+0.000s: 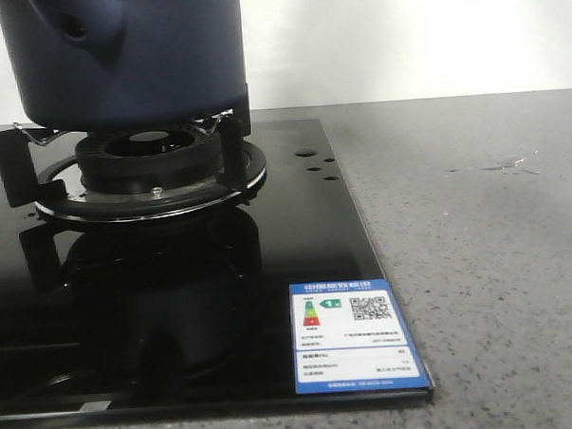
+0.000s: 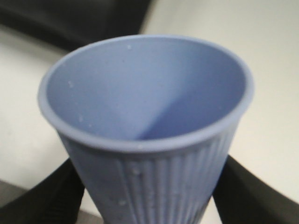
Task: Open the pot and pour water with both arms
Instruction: 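Turn the cup upright and carry it back toward the counter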
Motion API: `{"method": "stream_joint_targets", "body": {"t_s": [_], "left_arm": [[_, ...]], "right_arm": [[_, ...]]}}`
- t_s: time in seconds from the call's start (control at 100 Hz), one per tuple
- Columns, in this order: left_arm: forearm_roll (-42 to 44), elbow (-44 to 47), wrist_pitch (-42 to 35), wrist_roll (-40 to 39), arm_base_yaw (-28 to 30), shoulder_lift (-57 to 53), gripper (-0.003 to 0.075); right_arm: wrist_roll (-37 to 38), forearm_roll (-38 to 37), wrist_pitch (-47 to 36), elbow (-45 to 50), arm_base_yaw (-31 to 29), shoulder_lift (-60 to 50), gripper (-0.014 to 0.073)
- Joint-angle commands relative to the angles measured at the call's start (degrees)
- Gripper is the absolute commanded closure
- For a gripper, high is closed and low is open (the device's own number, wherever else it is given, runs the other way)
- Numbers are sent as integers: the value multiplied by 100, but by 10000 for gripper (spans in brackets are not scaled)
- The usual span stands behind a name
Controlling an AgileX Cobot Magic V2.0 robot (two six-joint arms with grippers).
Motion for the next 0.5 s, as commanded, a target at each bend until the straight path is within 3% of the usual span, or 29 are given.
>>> {"method": "stream_joint_targets", "body": {"t_s": [0.0, 0.32, 0.41, 0.49], "left_arm": [[19, -215, -624, 1, 7, -137, 348], [19, -215, -624, 1, 7, -137, 349], [19, -215, -624, 1, 7, -137, 349], [19, -215, -624, 1, 7, -137, 349]], "right_arm": [[430, -151, -591, 292, -486, -439, 323], [548, 128, -3114, 1724, -2415, -1012, 323], [340, 637, -3950, 2021, -2935, -1012, 323], [-437, 1579, -4531, 2320, -3360, -1012, 323]]}}
